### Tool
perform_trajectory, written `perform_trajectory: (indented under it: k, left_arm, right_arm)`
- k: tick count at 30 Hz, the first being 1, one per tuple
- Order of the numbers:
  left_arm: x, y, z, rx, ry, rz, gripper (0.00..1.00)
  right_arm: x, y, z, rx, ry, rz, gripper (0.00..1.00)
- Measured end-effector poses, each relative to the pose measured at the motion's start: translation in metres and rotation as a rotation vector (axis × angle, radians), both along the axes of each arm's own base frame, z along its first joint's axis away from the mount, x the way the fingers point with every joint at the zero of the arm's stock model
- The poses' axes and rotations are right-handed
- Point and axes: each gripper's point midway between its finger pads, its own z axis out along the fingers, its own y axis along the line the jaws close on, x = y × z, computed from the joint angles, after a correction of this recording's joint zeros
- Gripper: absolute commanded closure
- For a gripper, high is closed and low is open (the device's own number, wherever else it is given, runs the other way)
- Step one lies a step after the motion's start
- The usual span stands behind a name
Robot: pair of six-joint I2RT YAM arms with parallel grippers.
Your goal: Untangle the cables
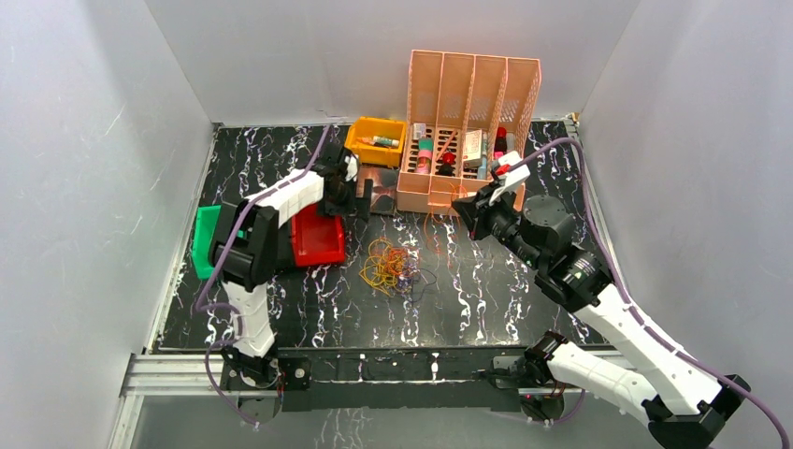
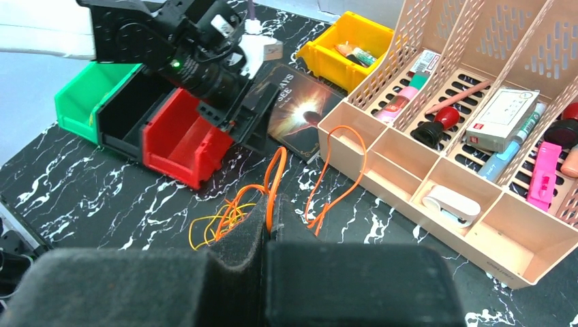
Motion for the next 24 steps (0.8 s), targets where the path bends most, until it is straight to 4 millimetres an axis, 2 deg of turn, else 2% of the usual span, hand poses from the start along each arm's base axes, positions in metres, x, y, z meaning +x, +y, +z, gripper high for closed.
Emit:
perform_trajectory:
  k: [4,11,15,17,24]
  left_arm:
    - [0.025,-0.011,0.002,-0.016,-0.027,-0.019,0.02]
    - [0.028,-0.012,0.025,-0.031,-0.075,-0.036,0.02]
    - [0.009,-0.003,0.052,-0.04,-0.12,-0.037,0.02]
    - [-0.005,0.004,0.075,-0.049,-0.167,-0.037,0.02]
    - [-0.056,0.028,0.142,-0.123,-0.374,-0.001,0.02]
  right_arm:
    - [-0.004,-0.003,-0.004,0.008,0.013,-0.003,1.0]
    - [-0.006,-0.006,-0.009,-0.003,0.032,-0.012,1.0]
    - [-0.004,-0.008,-0.01,-0.014,0.032,-0.02,1.0]
    - [-0.003,-0.008,-0.009,-0.018,0.03,-0.024,1.0]
    - [0.004,-0.003,0.018,-0.011,-0.012,-0.023,1.0]
